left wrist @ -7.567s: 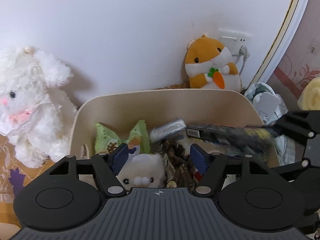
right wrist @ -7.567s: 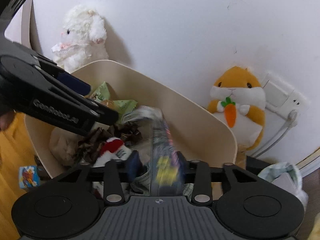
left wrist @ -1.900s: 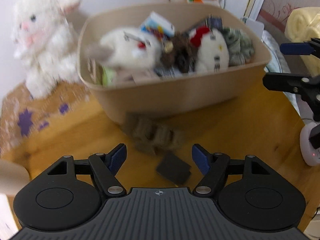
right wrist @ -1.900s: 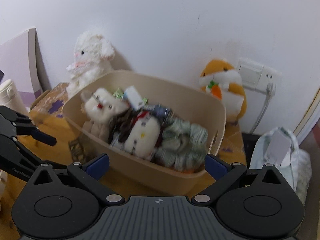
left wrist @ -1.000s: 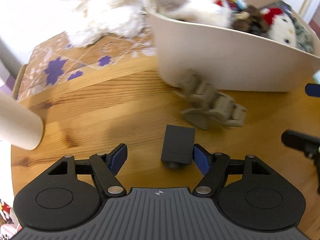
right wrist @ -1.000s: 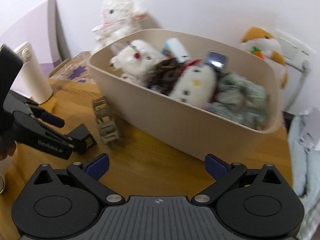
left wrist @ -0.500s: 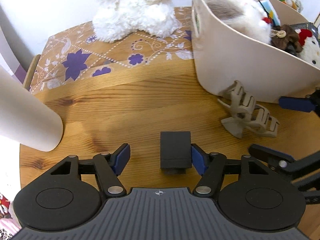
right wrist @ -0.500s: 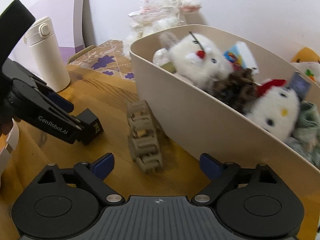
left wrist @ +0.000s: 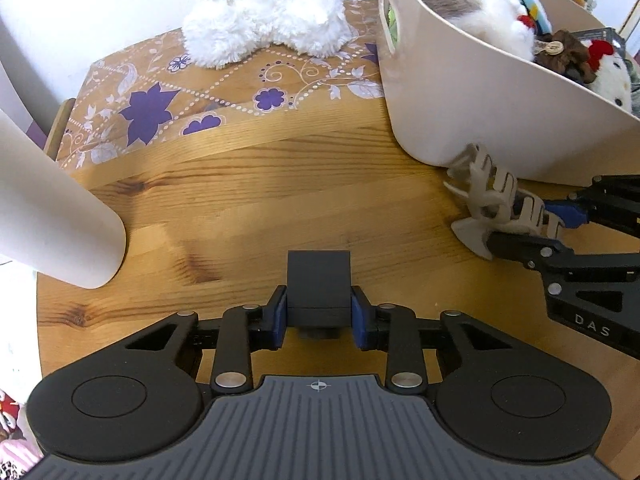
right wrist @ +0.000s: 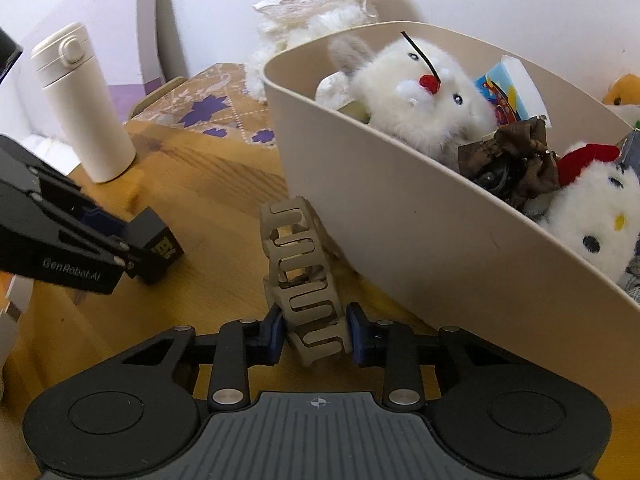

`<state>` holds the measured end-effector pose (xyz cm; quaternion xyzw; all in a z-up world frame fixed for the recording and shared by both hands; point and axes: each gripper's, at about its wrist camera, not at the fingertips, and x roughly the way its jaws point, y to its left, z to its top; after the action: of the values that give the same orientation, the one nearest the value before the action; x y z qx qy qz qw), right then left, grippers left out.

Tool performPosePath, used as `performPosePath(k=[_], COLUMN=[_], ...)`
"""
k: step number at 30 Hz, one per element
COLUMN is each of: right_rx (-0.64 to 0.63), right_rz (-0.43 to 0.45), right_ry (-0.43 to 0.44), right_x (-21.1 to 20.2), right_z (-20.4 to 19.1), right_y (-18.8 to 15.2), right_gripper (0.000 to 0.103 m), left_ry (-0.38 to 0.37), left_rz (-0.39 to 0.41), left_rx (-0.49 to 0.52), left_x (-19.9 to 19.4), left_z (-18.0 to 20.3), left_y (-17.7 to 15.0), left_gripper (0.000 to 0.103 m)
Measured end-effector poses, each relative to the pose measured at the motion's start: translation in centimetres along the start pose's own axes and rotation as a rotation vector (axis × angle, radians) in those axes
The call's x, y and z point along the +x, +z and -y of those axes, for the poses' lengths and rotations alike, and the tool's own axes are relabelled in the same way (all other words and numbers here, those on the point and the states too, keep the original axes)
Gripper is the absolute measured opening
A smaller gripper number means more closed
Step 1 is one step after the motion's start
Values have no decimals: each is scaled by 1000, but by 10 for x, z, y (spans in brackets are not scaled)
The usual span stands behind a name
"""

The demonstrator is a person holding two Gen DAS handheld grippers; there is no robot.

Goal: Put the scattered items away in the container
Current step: 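Grasp the small black box with the left tool while the right tool grasps the beige claw clip, then carry the black box and claw clip over the basket and open both tools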

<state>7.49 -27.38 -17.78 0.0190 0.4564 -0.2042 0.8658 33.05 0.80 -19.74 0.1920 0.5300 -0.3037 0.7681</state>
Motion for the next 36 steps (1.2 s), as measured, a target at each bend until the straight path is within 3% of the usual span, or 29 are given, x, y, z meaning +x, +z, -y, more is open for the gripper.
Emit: performPosePath(k=[4, 16, 27, 36], right_rx=[-19, -45, 0, 84], right_rz=[-7, 43, 117, 203], right_ry=[19, 21, -49, -122], right_x=[-15, -101, -163, -200], right_z=[-1, 20, 55, 98], right_y=[-8, -26, -20, -1], right_gripper=[30, 30, 30, 30], left_ry=[-14, -22, -44, -69], left_rz=[4, 77, 170, 280], left_rx=[18, 209, 369, 436], left_x=[-8, -52, -95, -126], left_z=[0, 21, 56, 93], left_y=[-1, 10, 36, 82], left_gripper=[32, 32, 32, 32])
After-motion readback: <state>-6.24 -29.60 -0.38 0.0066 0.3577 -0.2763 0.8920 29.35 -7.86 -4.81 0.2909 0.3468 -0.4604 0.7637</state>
